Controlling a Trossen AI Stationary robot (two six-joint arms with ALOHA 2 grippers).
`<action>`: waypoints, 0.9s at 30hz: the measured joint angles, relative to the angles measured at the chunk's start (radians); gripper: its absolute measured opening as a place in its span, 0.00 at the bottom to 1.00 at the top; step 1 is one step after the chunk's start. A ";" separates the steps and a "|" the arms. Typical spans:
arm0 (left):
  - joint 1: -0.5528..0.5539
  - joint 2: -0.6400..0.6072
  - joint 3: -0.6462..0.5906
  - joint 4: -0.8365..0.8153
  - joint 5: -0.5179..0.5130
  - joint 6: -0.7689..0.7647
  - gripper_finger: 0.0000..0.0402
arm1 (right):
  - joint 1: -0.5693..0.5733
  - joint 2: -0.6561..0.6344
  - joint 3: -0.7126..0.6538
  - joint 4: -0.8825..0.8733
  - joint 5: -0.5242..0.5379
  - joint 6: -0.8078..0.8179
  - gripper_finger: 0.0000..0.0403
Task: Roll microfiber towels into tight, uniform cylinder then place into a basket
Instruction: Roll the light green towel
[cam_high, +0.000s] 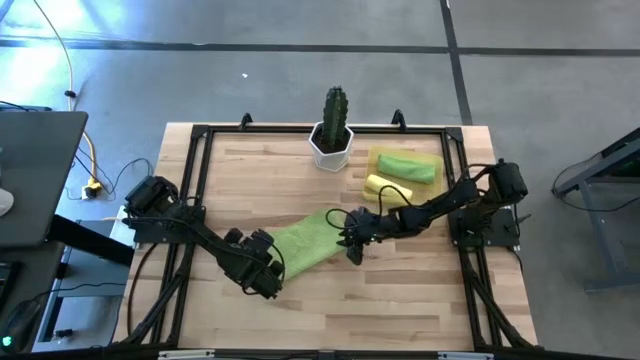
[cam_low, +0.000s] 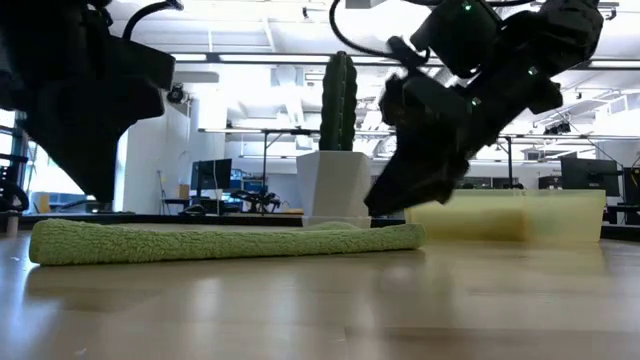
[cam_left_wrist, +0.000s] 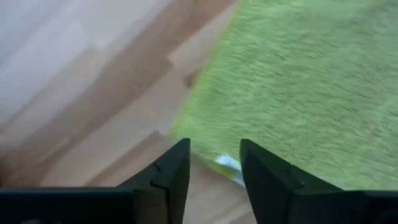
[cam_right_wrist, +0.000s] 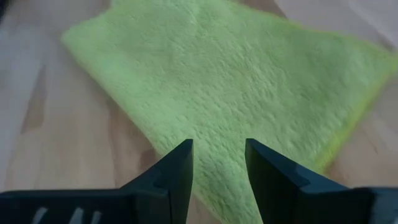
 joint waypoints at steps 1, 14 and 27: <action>0.005 -0.005 0.000 -0.011 0.002 0.001 0.33 | 0.003 0.001 0.000 -0.016 0.006 0.023 0.34; 0.024 -0.005 0.000 0.141 0.061 0.148 0.30 | -0.003 0.090 0.005 -0.029 0.034 0.100 0.34; 0.024 0.001 0.000 0.612 0.047 0.426 0.29 | -0.170 0.096 -0.003 0.038 0.308 -0.579 0.34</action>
